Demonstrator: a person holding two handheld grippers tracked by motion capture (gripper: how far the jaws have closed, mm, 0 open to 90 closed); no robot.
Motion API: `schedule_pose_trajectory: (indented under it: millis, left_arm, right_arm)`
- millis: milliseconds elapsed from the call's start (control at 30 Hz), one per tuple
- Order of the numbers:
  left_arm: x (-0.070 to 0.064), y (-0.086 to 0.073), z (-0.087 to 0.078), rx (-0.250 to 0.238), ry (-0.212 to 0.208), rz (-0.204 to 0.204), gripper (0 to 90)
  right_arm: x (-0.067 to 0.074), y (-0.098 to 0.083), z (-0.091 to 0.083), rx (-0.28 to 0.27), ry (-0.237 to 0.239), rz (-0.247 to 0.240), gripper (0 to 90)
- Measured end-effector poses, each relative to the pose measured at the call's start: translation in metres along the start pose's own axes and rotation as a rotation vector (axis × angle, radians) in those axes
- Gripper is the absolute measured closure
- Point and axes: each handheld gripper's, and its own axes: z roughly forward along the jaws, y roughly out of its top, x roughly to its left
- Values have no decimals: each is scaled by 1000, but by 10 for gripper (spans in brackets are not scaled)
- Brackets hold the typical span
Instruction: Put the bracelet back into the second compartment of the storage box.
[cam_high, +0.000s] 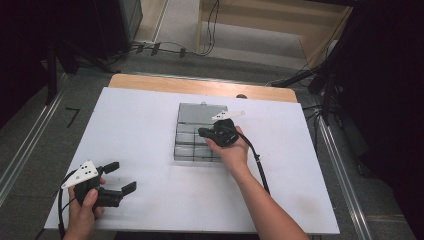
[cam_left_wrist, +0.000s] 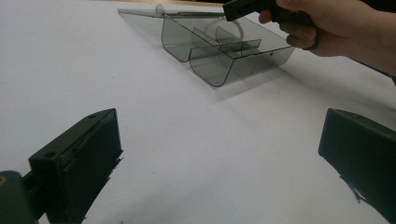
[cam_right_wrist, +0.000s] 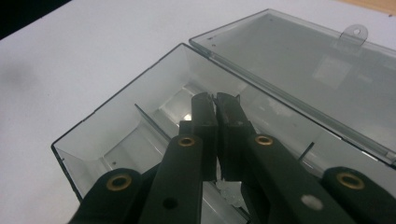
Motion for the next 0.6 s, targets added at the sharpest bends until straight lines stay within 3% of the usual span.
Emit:
schedule_pose_trajectory:
  millis: [300, 400, 600]
  left_arm:
    - [0, 0, 0, 0, 0, 0, 0]
    - [0, 0, 0, 0, -2, 1, 0]
    - [-1, 0, 0, -2, 0, -1, 0]
  right_arm:
    - [-1, 0, 2, 10, -11, 15, 845]
    - [-4, 0, 0, -9, -4, 36, 709]
    - [-9, 1, -7, -43, 31, 72, 537]
